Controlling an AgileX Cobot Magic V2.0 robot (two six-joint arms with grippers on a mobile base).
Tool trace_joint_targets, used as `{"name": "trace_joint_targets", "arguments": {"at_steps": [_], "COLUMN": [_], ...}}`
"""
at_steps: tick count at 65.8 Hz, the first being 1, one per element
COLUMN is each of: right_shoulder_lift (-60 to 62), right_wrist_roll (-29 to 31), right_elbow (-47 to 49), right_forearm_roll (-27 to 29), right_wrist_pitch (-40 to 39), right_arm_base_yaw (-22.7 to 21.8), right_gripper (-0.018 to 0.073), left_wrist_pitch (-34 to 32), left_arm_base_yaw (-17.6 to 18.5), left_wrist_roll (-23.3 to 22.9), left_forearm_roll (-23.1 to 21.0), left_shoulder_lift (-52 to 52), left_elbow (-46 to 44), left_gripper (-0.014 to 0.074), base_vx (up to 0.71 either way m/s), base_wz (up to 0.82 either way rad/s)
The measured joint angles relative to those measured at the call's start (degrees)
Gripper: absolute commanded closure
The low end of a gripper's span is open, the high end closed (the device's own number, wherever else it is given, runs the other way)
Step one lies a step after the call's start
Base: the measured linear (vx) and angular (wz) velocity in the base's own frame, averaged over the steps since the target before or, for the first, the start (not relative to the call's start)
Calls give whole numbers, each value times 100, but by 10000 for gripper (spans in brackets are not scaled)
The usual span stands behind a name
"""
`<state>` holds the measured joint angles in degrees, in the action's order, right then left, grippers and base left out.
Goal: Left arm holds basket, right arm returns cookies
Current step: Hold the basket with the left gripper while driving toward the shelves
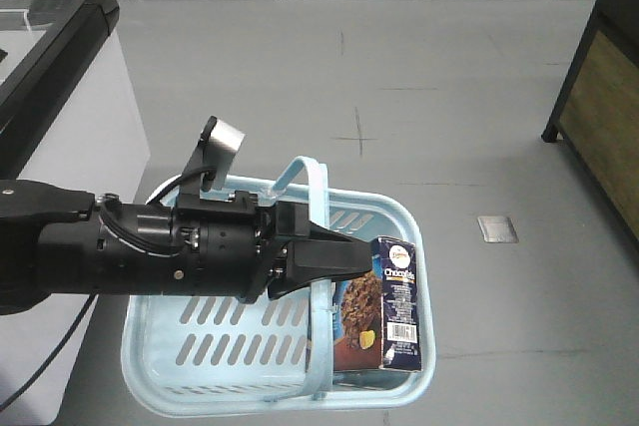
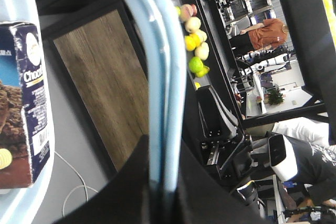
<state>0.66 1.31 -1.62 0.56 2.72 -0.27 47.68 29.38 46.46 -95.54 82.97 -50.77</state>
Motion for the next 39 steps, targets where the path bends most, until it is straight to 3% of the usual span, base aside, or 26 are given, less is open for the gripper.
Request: {"name": "trace_joint_targets", "arguments": {"at_steps": [39], "right_shoulder_lift": [0], "right_wrist_roll": [0], "right_elbow": [0], "right_forearm_roll": [0], "right_wrist_pitch": [0], "right_arm_base_yaw": [0], "right_gripper": [570], "left_wrist_pitch": [-41], "left_arm_base_yaw": [0], "left_wrist_roll": [0], "left_forearm_roll": [0], "left_shoulder_lift": [0], "left_elbow": [0], "left_gripper": [599], "base_vx": [51], "base_wz": [3]}}
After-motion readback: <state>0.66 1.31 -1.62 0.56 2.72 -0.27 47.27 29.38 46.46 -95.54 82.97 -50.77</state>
